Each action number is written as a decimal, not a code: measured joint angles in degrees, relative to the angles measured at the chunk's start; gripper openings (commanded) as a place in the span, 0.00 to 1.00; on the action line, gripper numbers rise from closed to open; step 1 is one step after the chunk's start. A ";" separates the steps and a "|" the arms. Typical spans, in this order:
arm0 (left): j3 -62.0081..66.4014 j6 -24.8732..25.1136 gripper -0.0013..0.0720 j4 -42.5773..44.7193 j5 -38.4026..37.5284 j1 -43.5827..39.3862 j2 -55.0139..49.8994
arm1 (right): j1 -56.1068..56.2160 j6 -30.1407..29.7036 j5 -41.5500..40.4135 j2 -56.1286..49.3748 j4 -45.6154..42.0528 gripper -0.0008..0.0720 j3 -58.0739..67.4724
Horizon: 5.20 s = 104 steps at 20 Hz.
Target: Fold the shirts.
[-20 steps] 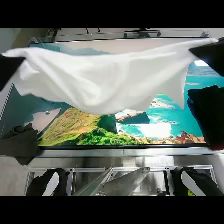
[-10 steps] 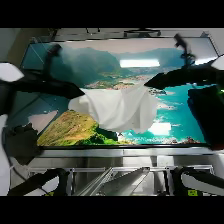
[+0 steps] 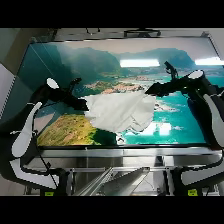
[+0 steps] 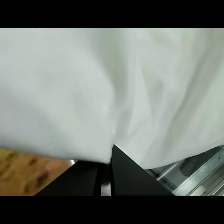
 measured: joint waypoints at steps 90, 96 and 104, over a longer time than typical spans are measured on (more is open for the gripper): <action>19.65 4.68 0.05 -27.28 -6.21 10.80 5.42 | 7.17 -2.91 -7.65 24.44 25.22 0.04 -9.97; 31.15 9.49 0.05 -46.07 -3.98 16.46 25.05 | -0.22 1.70 -0.59 39.67 30.97 0.04 5.01; 39.54 5.64 0.05 -38.47 1.27 18.01 37.97 | -1.22 8.11 0.52 48.89 27.19 0.04 8.09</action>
